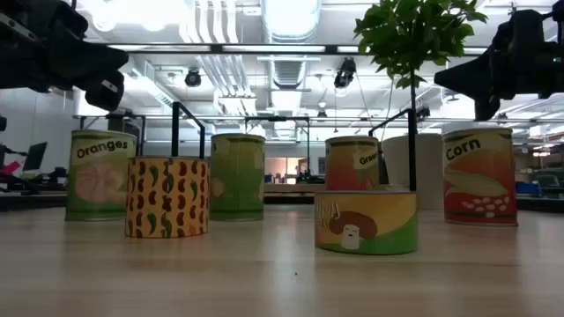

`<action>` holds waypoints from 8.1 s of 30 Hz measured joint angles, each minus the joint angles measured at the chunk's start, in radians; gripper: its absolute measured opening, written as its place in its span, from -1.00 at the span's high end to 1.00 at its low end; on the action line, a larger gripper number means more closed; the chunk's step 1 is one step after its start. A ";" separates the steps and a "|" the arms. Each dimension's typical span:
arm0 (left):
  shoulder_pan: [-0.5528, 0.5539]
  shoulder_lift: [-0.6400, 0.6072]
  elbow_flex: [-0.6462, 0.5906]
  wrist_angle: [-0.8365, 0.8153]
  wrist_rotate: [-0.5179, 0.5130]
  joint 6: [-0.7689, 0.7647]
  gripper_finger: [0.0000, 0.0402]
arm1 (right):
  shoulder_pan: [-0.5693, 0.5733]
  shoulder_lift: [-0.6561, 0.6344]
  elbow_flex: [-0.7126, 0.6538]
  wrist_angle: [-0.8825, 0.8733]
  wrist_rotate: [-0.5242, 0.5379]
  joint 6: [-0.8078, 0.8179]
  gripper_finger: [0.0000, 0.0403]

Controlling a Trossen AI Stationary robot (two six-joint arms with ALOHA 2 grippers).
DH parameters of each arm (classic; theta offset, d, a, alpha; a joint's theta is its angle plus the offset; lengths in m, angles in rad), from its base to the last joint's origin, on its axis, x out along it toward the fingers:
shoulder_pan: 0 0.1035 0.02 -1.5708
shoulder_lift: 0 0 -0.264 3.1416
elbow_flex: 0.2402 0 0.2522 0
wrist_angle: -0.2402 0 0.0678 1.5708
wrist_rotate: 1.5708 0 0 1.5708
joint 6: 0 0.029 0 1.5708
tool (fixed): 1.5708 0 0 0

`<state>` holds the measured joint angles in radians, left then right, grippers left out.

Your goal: Pick and place cans onto a shelf

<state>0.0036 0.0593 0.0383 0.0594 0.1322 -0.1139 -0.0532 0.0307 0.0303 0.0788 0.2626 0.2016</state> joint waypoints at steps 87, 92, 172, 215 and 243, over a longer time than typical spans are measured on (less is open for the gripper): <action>0.000 0.000 0.000 0.000 0.000 0.000 1.00 | 0.000 0.000 0.000 0.000 0.000 0.000 0.89; 0.000 0.000 0.000 0.000 0.000 0.000 1.00 | 0.000 0.000 0.000 0.000 0.000 0.000 0.89; -0.131 1.428 1.263 -0.973 0.015 -0.518 1.00 | 0.000 0.064 0.196 0.133 -0.296 -0.538 0.89; -0.143 1.762 1.453 -1.027 -0.385 -0.229 -0.67 | 0.000 0.064 0.194 0.097 -0.288 -0.555 0.89; -0.122 1.804 1.430 -1.013 -0.354 -0.196 -0.53 | 0.000 0.064 0.194 0.090 -0.288 -0.567 0.89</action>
<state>-0.1188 1.8631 1.4685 -0.9534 -0.2216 -0.3102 -0.0530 0.0944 0.2245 0.1687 -0.0256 -0.3652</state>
